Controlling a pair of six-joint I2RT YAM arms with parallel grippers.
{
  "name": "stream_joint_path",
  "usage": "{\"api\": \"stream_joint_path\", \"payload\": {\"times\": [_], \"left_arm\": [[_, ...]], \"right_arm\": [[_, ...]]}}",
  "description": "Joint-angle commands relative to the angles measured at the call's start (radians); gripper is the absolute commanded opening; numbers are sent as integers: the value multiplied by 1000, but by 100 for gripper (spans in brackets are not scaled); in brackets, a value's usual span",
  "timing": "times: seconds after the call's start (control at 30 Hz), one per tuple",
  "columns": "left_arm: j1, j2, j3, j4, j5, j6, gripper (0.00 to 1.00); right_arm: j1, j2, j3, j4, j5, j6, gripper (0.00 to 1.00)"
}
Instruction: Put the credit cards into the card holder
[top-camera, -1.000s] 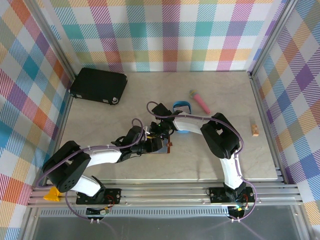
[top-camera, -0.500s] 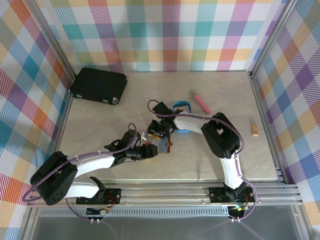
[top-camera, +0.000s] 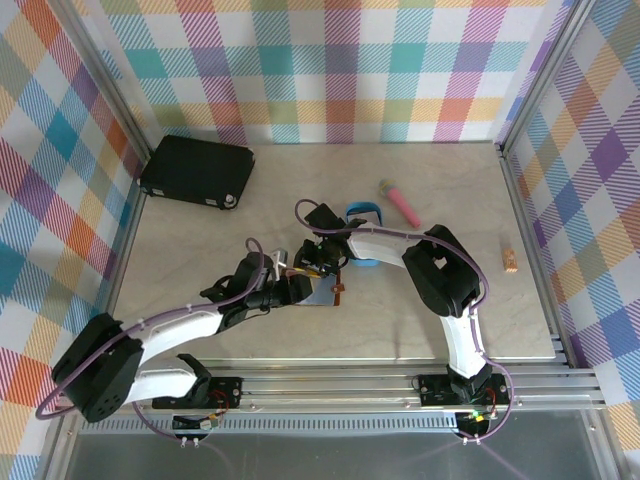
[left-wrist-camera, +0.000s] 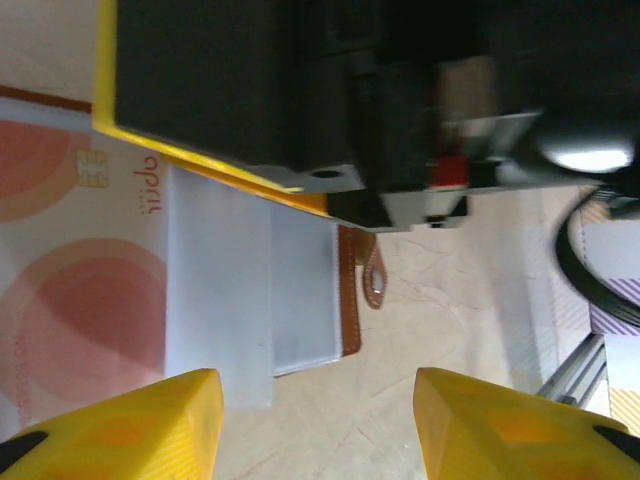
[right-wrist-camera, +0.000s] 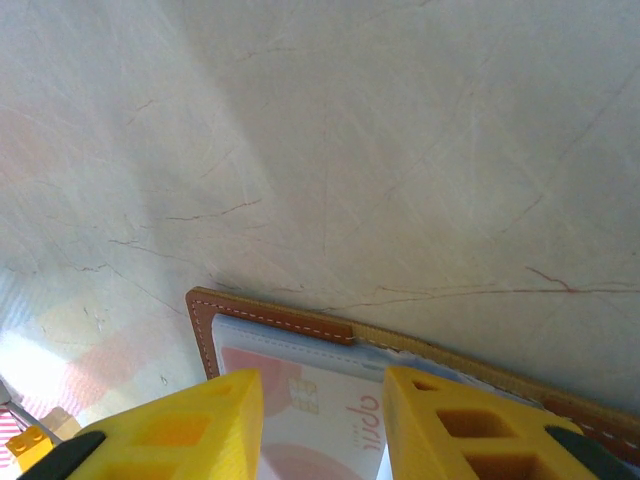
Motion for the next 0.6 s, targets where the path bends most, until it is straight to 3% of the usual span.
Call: {"api": "stream_joint_path", "payload": {"times": [0.0, 0.57], "left_arm": [[7, 41, 4, 97, 24, -12, 53], [7, 209, -13, 193, 90, -31, 52]], "right_arm": [[-6, -16, 13, 14, -16, -14, 37], [-6, -12, 12, 19, -25, -10, 37]]}}
